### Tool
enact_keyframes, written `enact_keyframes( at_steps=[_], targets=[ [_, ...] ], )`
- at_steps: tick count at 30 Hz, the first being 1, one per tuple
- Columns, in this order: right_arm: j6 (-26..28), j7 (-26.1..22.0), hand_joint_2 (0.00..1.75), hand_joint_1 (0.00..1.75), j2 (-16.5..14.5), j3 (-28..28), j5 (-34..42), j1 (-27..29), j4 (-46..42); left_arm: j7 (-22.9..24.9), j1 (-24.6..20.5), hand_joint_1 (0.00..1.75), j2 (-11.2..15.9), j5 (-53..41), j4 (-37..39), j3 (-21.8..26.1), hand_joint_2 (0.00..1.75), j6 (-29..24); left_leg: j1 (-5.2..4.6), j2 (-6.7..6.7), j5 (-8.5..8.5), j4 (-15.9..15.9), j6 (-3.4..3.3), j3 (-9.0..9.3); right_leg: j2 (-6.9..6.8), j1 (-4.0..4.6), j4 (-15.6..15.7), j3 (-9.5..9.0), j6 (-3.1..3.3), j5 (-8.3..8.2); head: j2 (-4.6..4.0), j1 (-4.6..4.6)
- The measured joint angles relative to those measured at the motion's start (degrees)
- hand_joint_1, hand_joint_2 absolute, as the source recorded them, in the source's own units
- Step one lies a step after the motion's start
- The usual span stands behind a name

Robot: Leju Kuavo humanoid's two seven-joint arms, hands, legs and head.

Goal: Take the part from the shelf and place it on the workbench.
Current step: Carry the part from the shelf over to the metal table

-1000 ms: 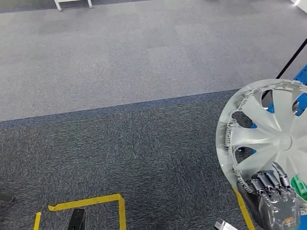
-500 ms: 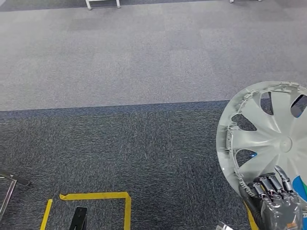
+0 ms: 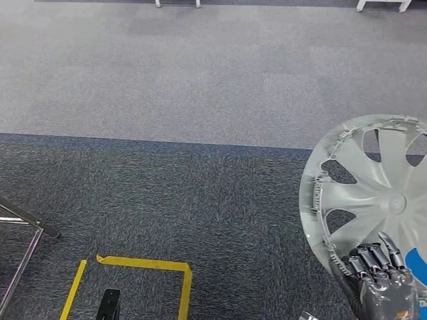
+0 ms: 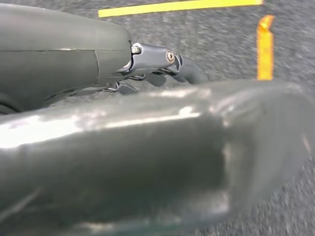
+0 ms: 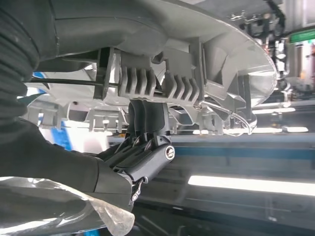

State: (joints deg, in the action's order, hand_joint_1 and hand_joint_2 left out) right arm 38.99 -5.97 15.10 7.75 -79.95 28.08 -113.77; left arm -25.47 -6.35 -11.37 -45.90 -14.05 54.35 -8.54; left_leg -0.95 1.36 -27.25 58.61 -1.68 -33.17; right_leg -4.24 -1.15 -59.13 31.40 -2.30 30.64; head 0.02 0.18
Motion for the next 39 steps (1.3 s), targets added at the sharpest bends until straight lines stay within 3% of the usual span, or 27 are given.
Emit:
enact_keyframes(
  at_steps=[2,4,5,6,7,8,10,12,14,16,18,19,21,25,29,31,32,34,35,37,38,39],
  targets=[
    [0.0,0.14,1.75,1.75,0.0,0.01,-0.11,0.22,-0.12,0.02,0.04,0.0,0.0,-0.03,0.0,-0.04,0.0,0.02,0.28,-0.84,0.3,-0.46,-0.62,0.24,2.41,-0.17,-4.29,2.09,-0.39,2.56,0.0,0.18],
    [0.0,0.32,1.75,1.75,0.0,0.02,-0.32,0.56,-0.13,0.03,0.01,0.0,-0.07,-0.07,0.0,-0.09,0.0,0.09,0.27,-1.79,0.31,-0.44,-0.87,0.21,3.85,-0.14,-11.75,5.89,-0.59,5.66,0.0,0.34],
    [0.0,0.43,1.75,1.75,0.0,0.03,-0.48,0.78,-0.14,0.03,0.08,0.0,-0.1,-0.12,0.0,-0.13,0.0,0.13,0.26,-2.33,0.3,-0.42,-0.89,0.24,4.01,-0.14,-14.39,7.42,-0.69,6.22,0.0,0.36],
    [0.0,0.51,1.75,1.75,0.0,0.04,-0.63,1.0,-0.16,0.03,0.15,0.0,-0.12,-0.15,0.0,-0.17,0.0,0.15,0.27,-2.92,0.28,-0.4,-0.89,0.28,4.07,-0.15,-15.12,8.08,-0.77,5.67,0.0,0.36],
    [0.0,0.57,1.75,1.75,0.0,0.05,-0.74,1.19,-0.21,0.03,0.21,0.0,-0.13,-0.19,0.0,-0.23,0.0,0.15,0.31,-3.56,0.25,-0.35,-0.85,0.35,4.14,-0.2,-13.65,7.66,-0.81,4.1,0.0,0.36],
    [0.0,0.66,1.75,1.75,0.0,0.07,-0.8,1.29,-0.29,0.04,0.23,0.0,-0.14,-0.21,0.0,-0.3,0.0,0.16,0.38,-4.22,0.18,-0.26,-0.75,0.41,4.46,-0.32,-10.19,6.22,-0.85,1.83,0.0,0.37],
    [0.0,0.93,1.75,1.75,0.0,0.14,-0.92,1.32,-0.49,0.05,0.18,0.0,-0.13,-0.24,0.0,-0.42,0.0,0.22,0.38,-5.44,-0.08,0.18,-0.3,0.31,6.39,-0.66,-3.0,2.78,-0.85,-1.05,0.0,0.36],
    [0.0,1.37,1.75,1.75,0.0,0.29,-1.08,1.32,-0.65,0.04,0.19,0.0,-0.09,-0.39,0.0,-0.48,0.0,0.29,0.37,-6.48,-0.08,0.5,0.31,-0.11,7.57,-0.71,-0.09,1.18,-0.52,-1.33,0.0,0.35],
    [0.0,1.63,1.75,1.75,0.0,0.48,-1.16,1.29,-0.74,0.03,0.38,0.0,-0.02,-0.55,0.0,-0.49,0.0,0.31,0.56,-7.23,0.04,0.53,0.88,-0.42,6.68,-0.59,0.17,0.96,0.19,-1.43,0.0,0.37],
    [0.0,1.79,1.75,1.75,0.0,0.62,-1.16,1.23,-0.8,0.03,0.48,0.0,0.08,-0.66,0.0,-0.52,0.0,0.32,0.56,-5.8,-1.18,2.2,1.45,-1.13,5.55,-0.62,0.41,0.68,0.92,-1.51,0.0,0.15],
    [0.0,1.99,1.75,1.75,0.0,0.76,-1.13,1.24,-0.83,0.03,0.35,0.0,0.12,-0.76,0.0,-0.58,0.0,0.38,0.58,-3.25,-4.41,8.04,1.96,-3.71,4.24,-0.51,0.54,0.44,1.43,-1.39,0.0,-0.13],
    [0.0,2.07,1.75,1.75,0.0,0.82,-1.13,1.24,-0.83,0.03,0.27,0.0,0.12,-0.79,0.0,-0.61,0.0,0.4,0.67,-2.6,-5.88,11.05,2.11,-5.1,3.73,-0.43,0.54,0.4,1.57,-1.31,0.0,-0.18],
    [0.0,2.15,1.75,1.75,0.0,0.88,-1.12,1.24,-0.83,0.03,0.23,0.0,0.11,-0.81,0.0,-0.64,0.0,0.41,0.75,-2.22,-7.27,14.3,2.21,-6.6,3.23,-0.35,0.54,0.38,1.65,-1.25,0.0,-0.16],
    [0.0,2.15,1.75,1.75,0.0,0.95,-1.14,1.15,-0.83,0.03,0.31,0.0,0.12,-0.81,0.0,-0.71,0.0,0.46,0.81,-2.11,-7.36,16.17,2.25,-7.49,2.59,-0.31,0.53,0.31,1.73,-1.16,0.0,-0.18],
    [-0.02,2.21,1.75,1.75,0.09,1.91,-0.06,-1.67,-0.01,0.05,-0.09,0.0,0.34,-0.51,0.0,-0.84,0.0,0.48,-0.42,2.68,0.2,1.11,0.5,-0.75,-0.74,0.21,0.47,-0.45,1.11,-0.44,0.0,-0.18],
    [-0.02,1.98,1.75,1.75,0.12,2.39,0.18,-3.15,0.67,0.02,-0.22,0.0,0.46,-0.09,0.0,-0.83,0.0,0.48,-0.56,1.91,0.12,0.48,0.01,-0.76,-1.83,0.3,0.67,-0.6,0.53,-0.34,0.0,-0.22],
    [-0.02,1.91,1.75,1.75,0.16,2.62,0.24,-3.8,0.95,-0.01,-0.14,0.0,0.52,0.08,0.0,-0.81,0.0,0.48,-0.4,1.27,0.29,0.16,-0.25,-0.63,-1.54,0.25,0.52,-0.61,0.21,-0.02,0.0,-0.17],
    [-0.02,1.84,1.75,1.75,0.27,2.91,0.33,-4.66,1.42,-0.07,-0.14,0.0,0.63,0.25,0.0,-0.78,0.0,0.5,0.01,0.03,0.65,-0.43,-0.87,-0.28,0.8,0.08,-2.42,0.66,-0.27,2.0,0.0,0.05],
    [-0.02,1.83,1.75,1.75,0.35,3.01,0.34,-4.89,1.68,-0.09,-0.18,0.0,0.67,0.31,0.0,-0.77,0.0,0.52,0.15,-0.6,0.73,-0.52,-1.08,-0.23,2.4,-0.02,-5.69,2.3,-0.39,3.66,0.0,0.21],
    [-0.02,1.82,1.75,1.75,0.56,3.19,0.34,-5.03,2.2,-0.08,-0.2,0.0,0.7,0.43,0.0,-0.75,0.0,0.56,0.21,-1.95,0.73,-0.47,-1.29,-0.28,3.8,-0.06,-12.92,6.11,-0.6,6.4,0.0,0.39],
    [-0.02,1.82,1.75,1.75,0.68,3.34,0.4,-5.06,2.43,-0.04,-0.08,0.0,0.68,0.46,0.01,-0.75,0.0,0.58,0.22,-2.66,0.72,-0.44,-1.31,-0.25,3.98,-0.06,-14.75,7.31,-0.7,6.47,0.0,0.38],
    [-0.02,1.82,1.75,1.75,0.82,3.5,0.53,-5.11,2.61,0.01,0.07,0.0,0.66,0.5,0.03,-0.74,0.0,0.61,0.25,-3.38,0.7,-0.39,-1.28,-0.21,4.05,-0.09,-14.42,7.5,-0.76,5.36,0.0,0.38]
  ],
)
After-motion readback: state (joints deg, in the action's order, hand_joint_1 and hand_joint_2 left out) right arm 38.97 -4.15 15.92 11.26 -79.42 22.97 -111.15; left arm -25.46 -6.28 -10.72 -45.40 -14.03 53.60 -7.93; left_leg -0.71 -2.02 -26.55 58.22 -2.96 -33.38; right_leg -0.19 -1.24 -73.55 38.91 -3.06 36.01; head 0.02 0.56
